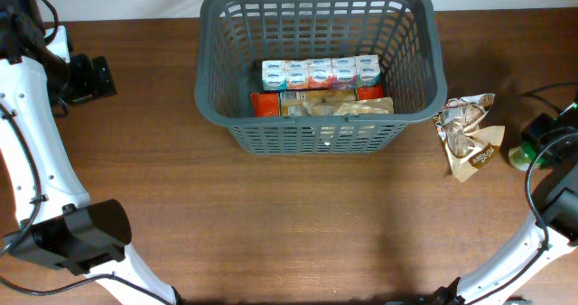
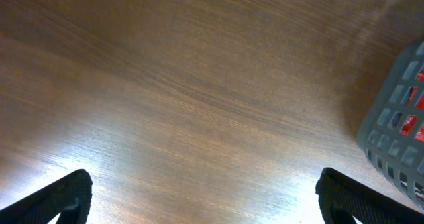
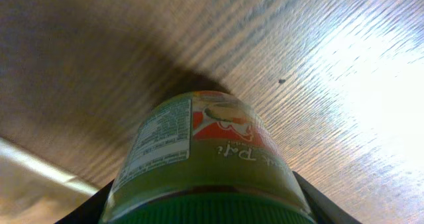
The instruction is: Pack container
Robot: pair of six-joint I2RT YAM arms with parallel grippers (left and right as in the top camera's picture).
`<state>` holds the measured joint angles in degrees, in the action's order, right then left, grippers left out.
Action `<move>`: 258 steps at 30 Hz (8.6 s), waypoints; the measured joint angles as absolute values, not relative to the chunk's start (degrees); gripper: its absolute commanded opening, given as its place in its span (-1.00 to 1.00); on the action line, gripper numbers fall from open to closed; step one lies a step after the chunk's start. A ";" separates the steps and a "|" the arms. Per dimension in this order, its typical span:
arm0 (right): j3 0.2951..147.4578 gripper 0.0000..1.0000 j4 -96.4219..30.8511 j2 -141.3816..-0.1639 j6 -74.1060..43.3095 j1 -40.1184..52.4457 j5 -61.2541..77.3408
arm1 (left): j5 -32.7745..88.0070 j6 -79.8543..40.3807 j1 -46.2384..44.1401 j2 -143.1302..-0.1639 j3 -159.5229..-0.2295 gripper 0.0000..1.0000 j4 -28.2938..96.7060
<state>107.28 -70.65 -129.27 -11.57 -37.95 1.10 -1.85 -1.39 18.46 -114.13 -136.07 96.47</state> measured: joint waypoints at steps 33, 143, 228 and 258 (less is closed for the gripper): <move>161.12 -0.92 -84.23 -125.16 -4.89 15.18 10.33 | -1.87 -1.39 18.46 -114.13 -136.07 0.99 96.47; 104.29 -0.92 -63.83 -128.79 -1.76 -24.01 7.79 | -1.85 -1.39 18.46 -114.13 -136.05 0.99 96.47; 152.57 0.67 -90.91 -101.36 2.13 -19.84 13.30 | -1.85 -1.39 18.46 -114.13 -136.05 0.99 96.51; 112.62 0.64 -85.23 -49.28 3.01 -19.73 12.64 | -1.85 -1.39 18.46 -114.13 -136.05 0.98 96.49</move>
